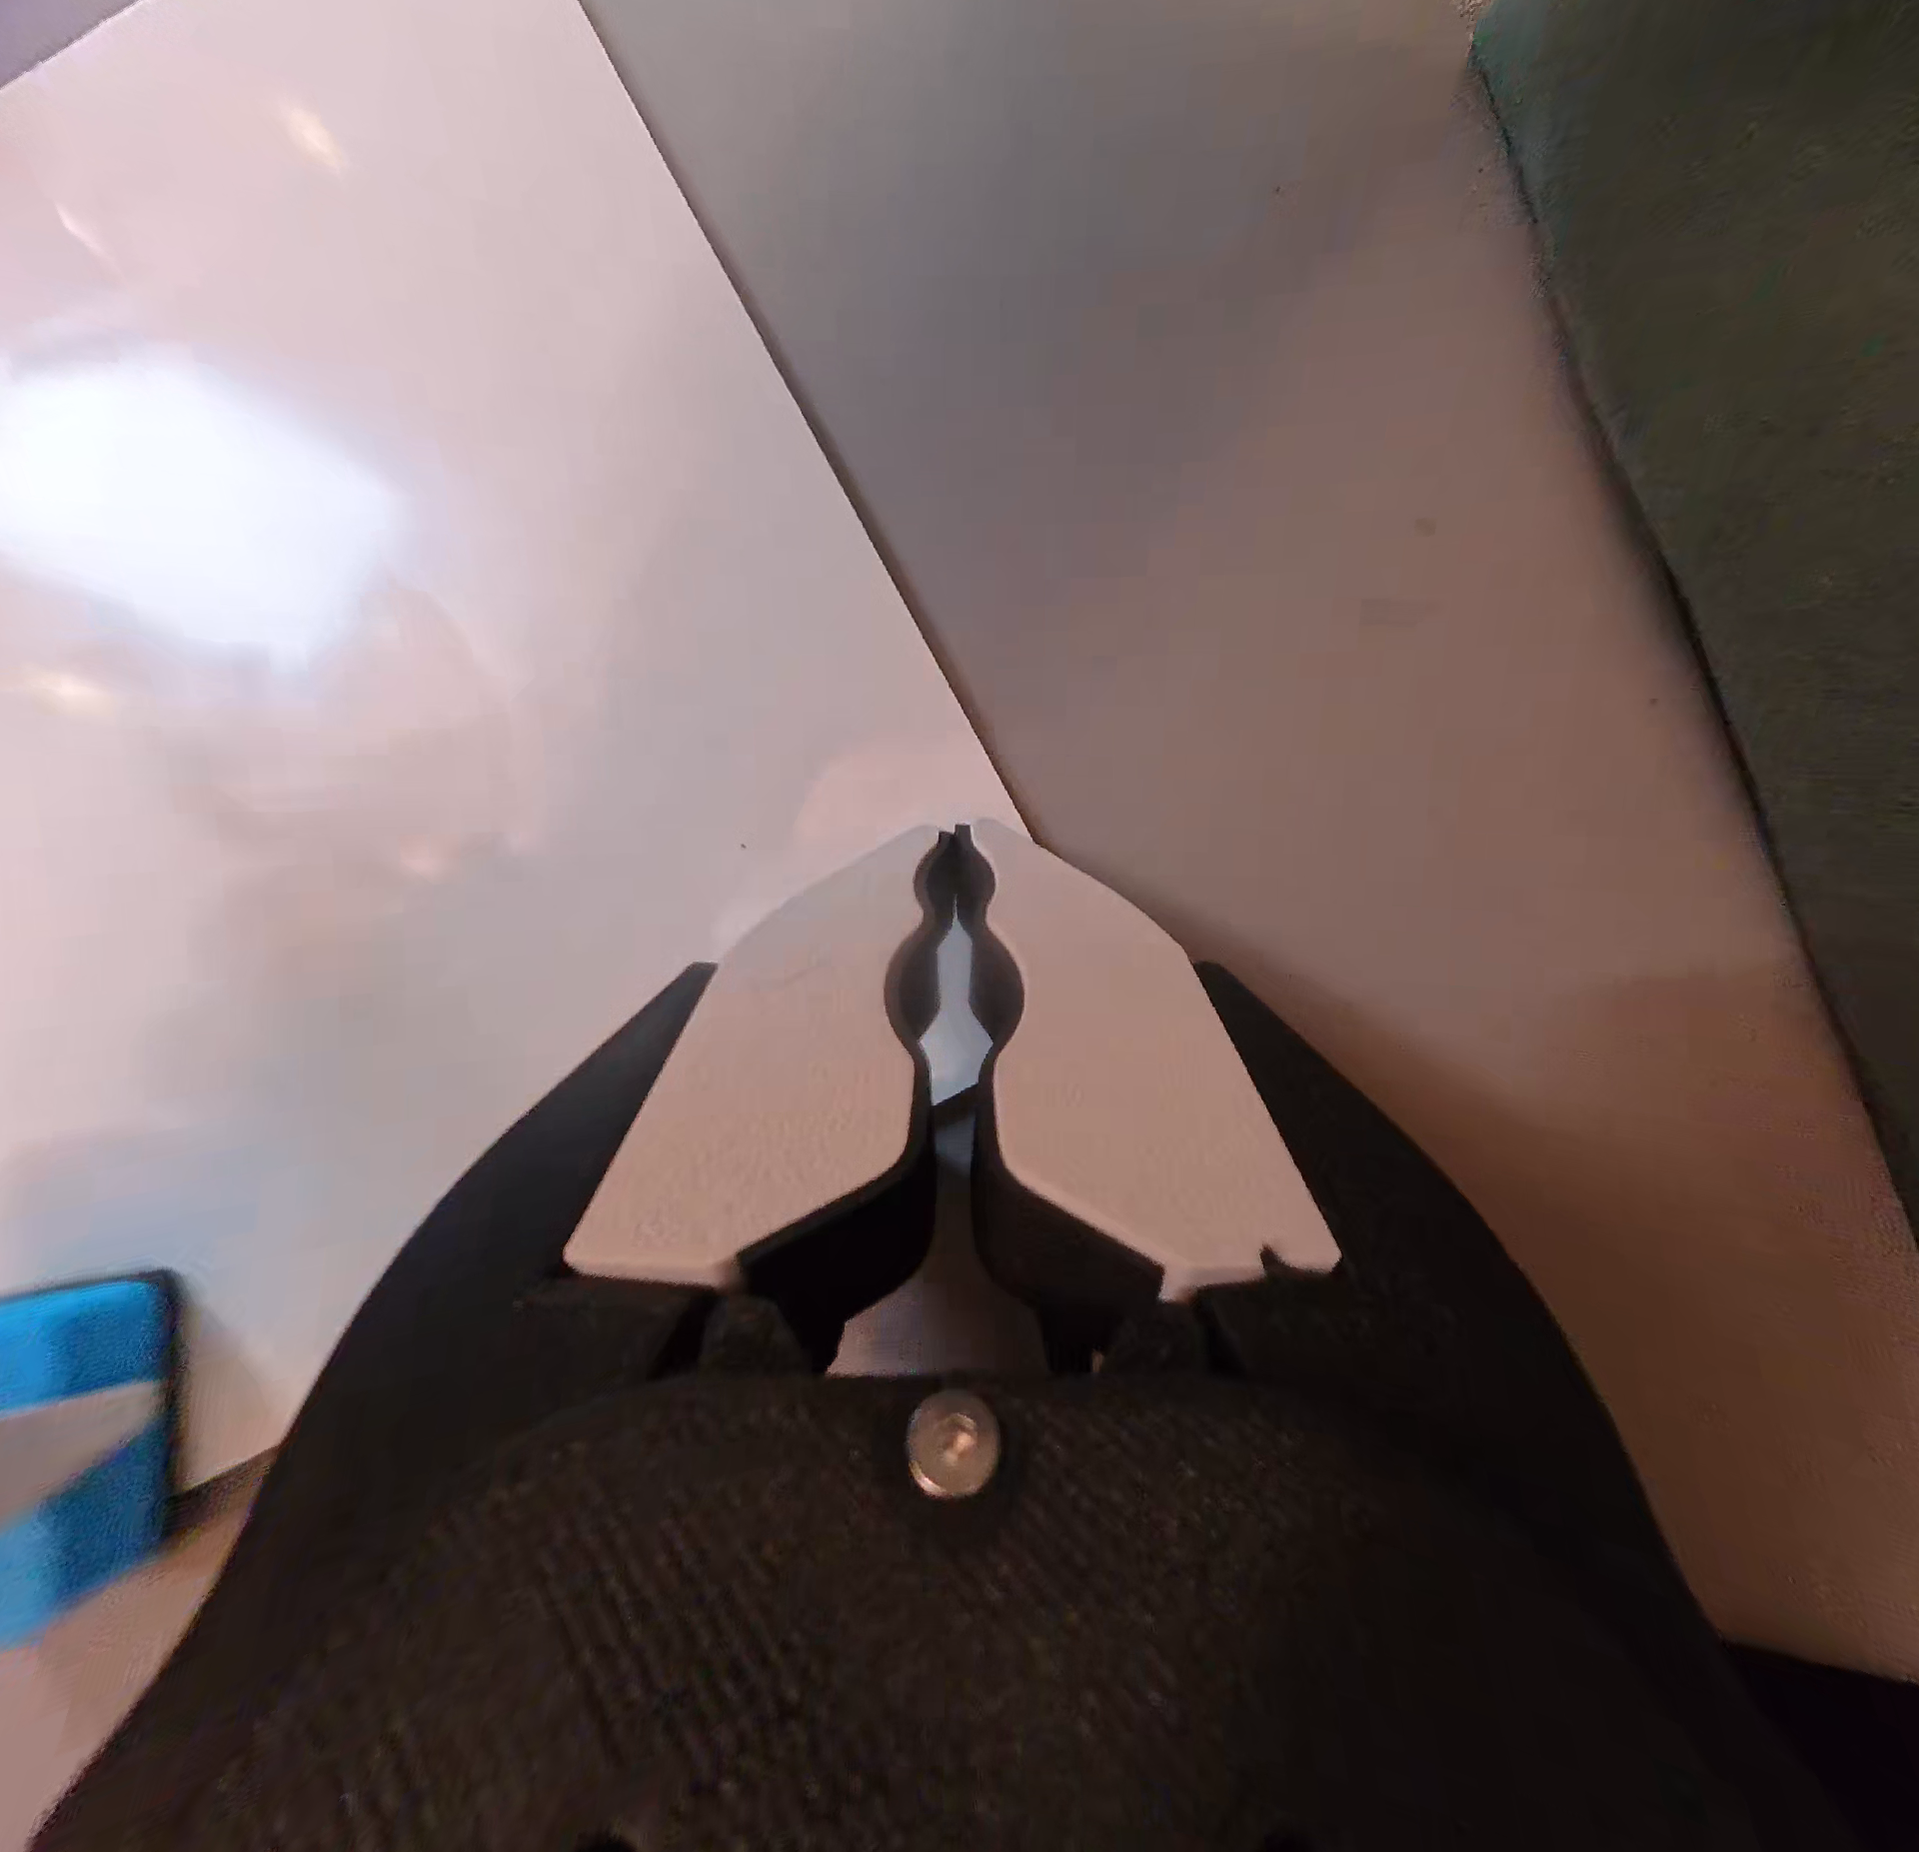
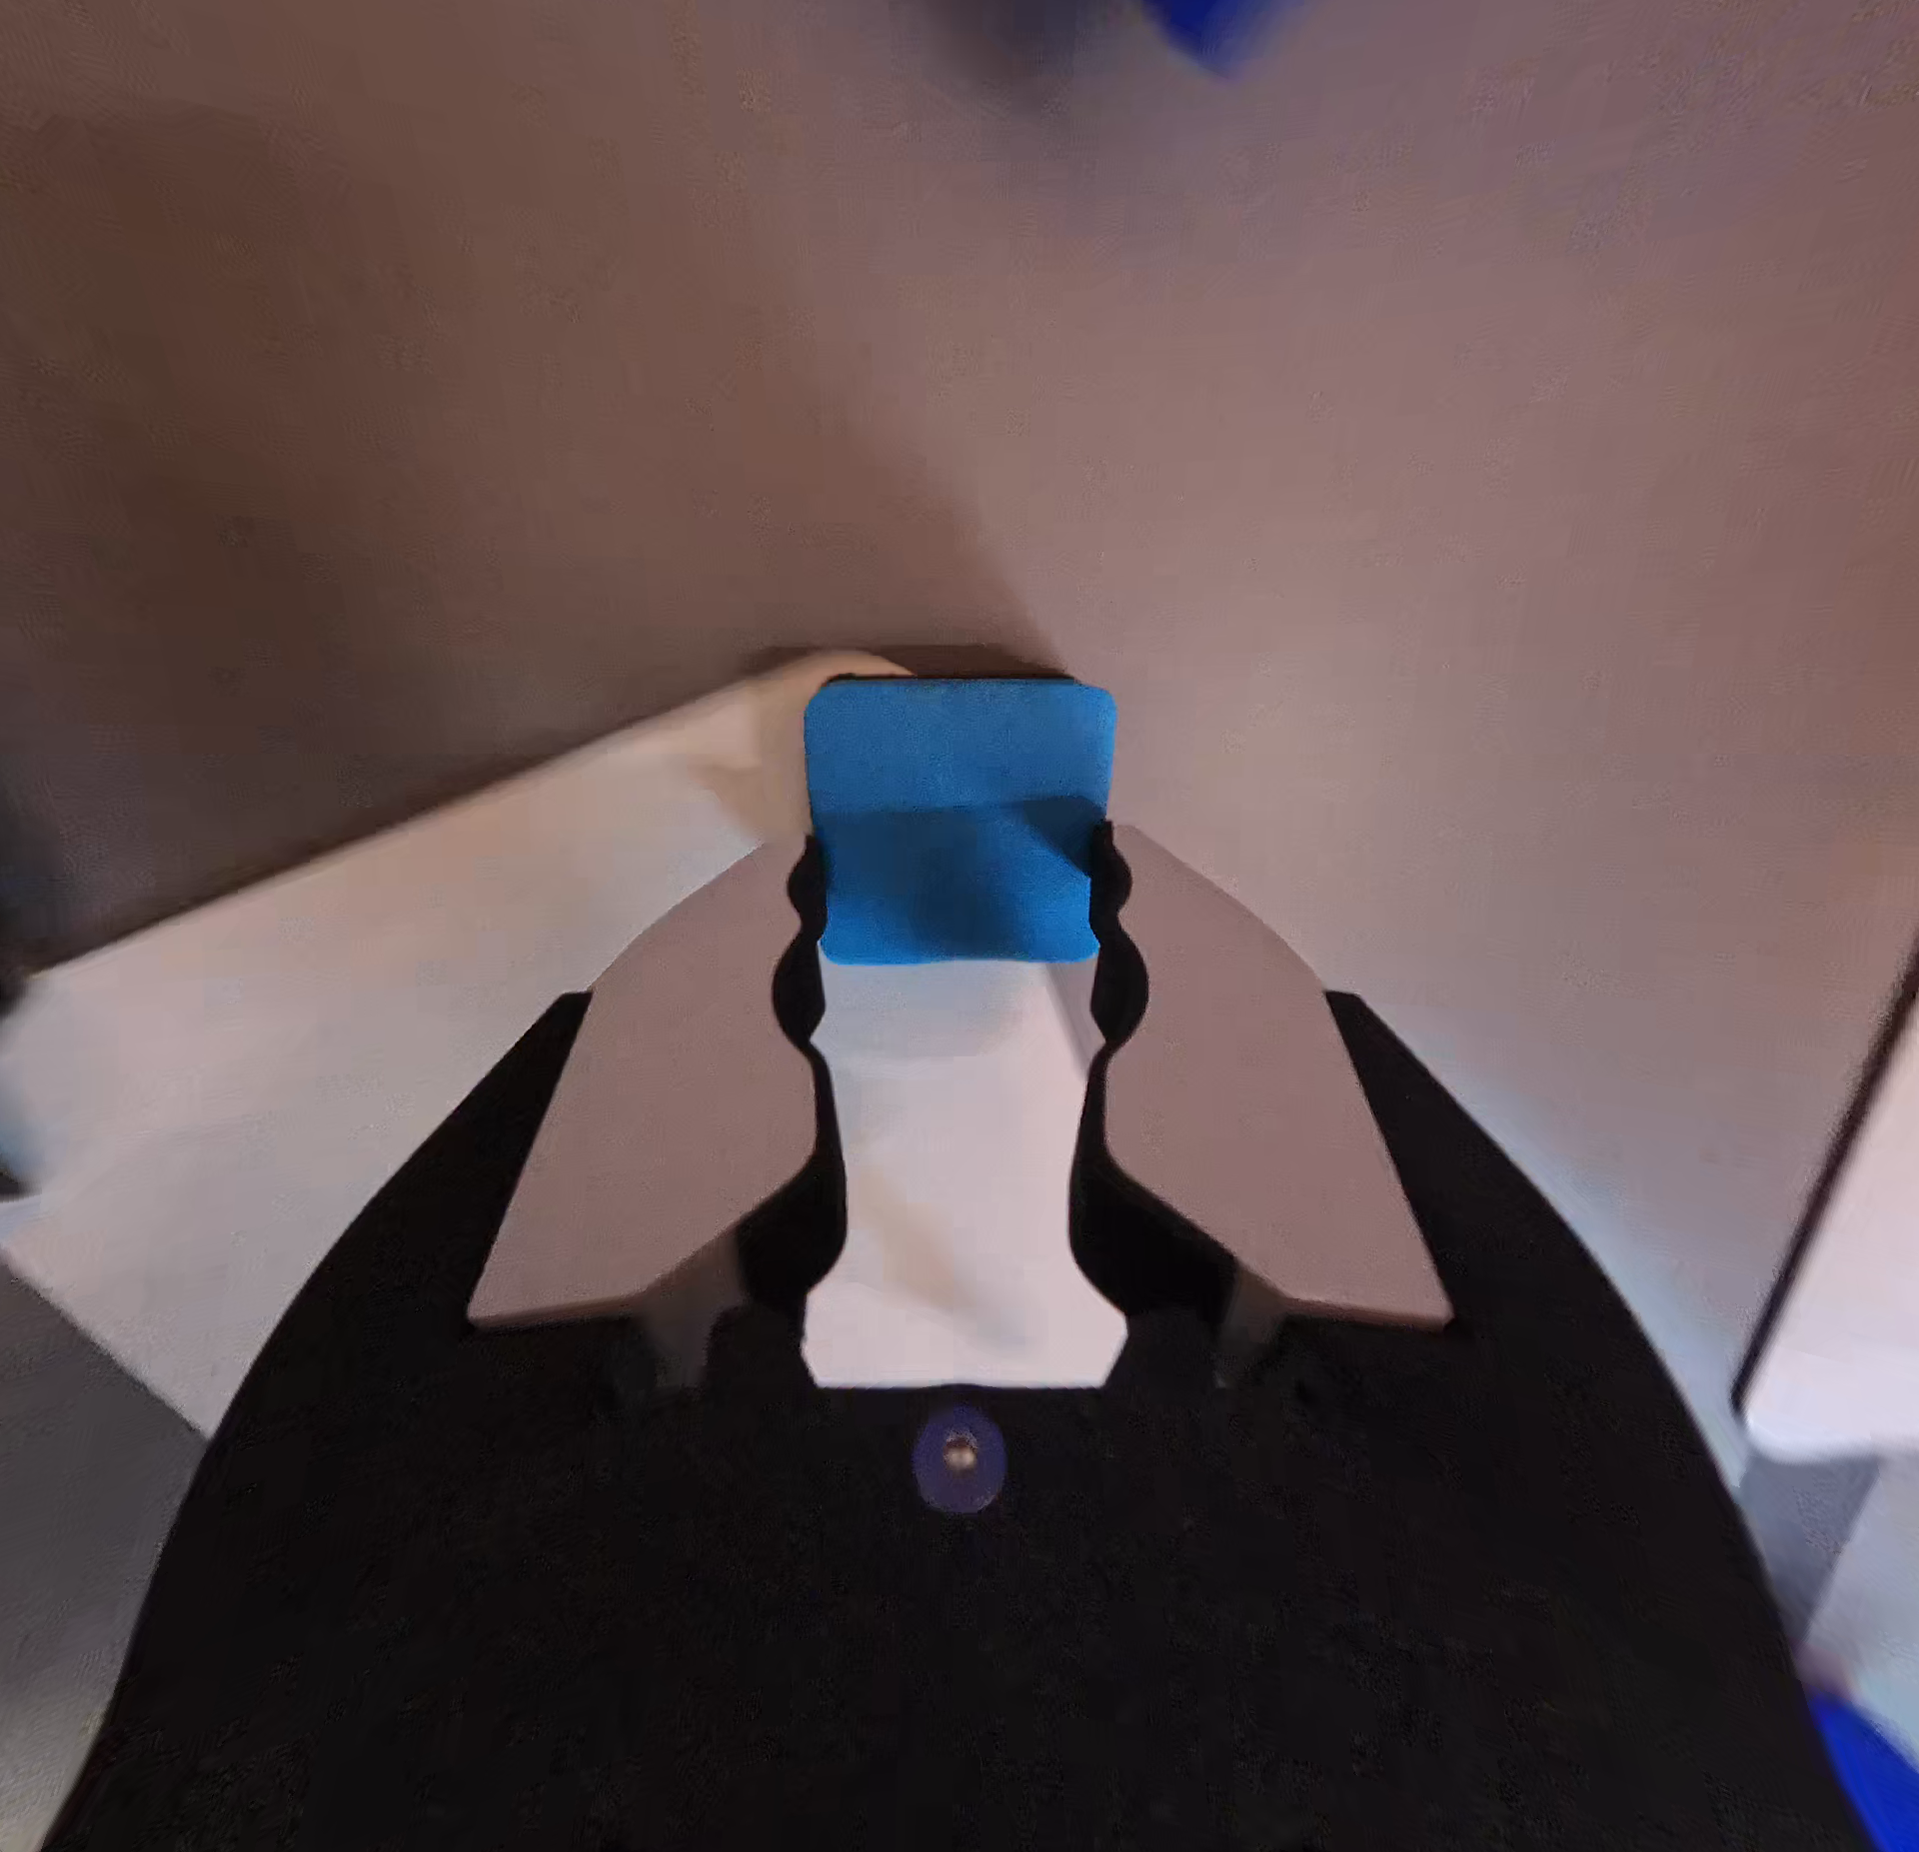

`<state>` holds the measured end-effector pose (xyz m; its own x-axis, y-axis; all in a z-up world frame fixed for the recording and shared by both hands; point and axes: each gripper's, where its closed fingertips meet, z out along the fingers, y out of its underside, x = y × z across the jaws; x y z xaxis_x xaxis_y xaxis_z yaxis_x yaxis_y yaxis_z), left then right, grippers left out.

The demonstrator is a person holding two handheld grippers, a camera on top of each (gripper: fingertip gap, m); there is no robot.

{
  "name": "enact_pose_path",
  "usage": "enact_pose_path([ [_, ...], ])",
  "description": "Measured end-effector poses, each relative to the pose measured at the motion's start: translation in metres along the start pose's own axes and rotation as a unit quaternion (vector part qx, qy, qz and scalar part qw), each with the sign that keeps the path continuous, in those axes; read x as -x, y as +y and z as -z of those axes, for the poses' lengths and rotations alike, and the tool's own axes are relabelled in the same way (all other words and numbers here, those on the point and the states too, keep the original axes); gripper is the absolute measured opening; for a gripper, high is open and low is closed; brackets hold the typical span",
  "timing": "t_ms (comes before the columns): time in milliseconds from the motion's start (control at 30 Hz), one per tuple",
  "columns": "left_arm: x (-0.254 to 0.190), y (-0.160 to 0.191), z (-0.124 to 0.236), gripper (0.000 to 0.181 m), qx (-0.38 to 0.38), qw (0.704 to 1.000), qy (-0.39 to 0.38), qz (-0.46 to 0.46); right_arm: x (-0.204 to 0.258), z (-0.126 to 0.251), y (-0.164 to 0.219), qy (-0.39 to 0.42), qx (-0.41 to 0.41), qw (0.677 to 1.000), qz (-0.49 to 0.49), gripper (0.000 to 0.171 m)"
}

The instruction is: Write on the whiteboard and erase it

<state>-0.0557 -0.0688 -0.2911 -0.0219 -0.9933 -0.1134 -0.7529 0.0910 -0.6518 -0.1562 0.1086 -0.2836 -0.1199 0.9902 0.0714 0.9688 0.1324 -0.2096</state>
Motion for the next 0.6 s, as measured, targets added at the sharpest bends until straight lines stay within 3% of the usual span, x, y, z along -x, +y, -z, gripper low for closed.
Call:
enact_pose_path([
  [67,0.0,0.0,0.0,0.0,0.001,1.0,-0.005,-0.003,-0.024,0.005,0.031,0.017,0.015,0.999,-0.049,0.05],
  [100,0.001,0.0,0.0,0.0,-0.001,1.0,-0.007,-0.003,-0.015,0.009,0.047,0.006,0.018,0.998,-0.052,0.05],
  [267,0.006,0.001,0.001,0.0,-0.008,1.0,-0.015,0.005,0.122,0.03,0.095,-0.042,0.016,0.999,0.017,0.05],
  [333,0.005,0.001,0.001,0.0,-0.008,1.0,-0.02,0.0,0.144,0.031,0.096,-0.016,0.012,1.0,0.023,0.05],
  [400,0.002,0.0,0.0,0.0,-0.008,1.0,-0.02,-0.003,0.136,0.029,0.089,-0.016,-0.002,1.0,-0.001,0.05],
  [500,0.001,0.0,0.0,0.0,-0.001,0.999,-0.032,-0.015,0.081,0.022,0.074,0.011,-0.031,0.998,-0.047,0.05],
  [600,0.004,0.002,0.001,0.001,0.006,0.999,-0.044,-0.023,0.028,0.02,0.079,0.055,-0.006,0.992,-0.111,0.05],
])
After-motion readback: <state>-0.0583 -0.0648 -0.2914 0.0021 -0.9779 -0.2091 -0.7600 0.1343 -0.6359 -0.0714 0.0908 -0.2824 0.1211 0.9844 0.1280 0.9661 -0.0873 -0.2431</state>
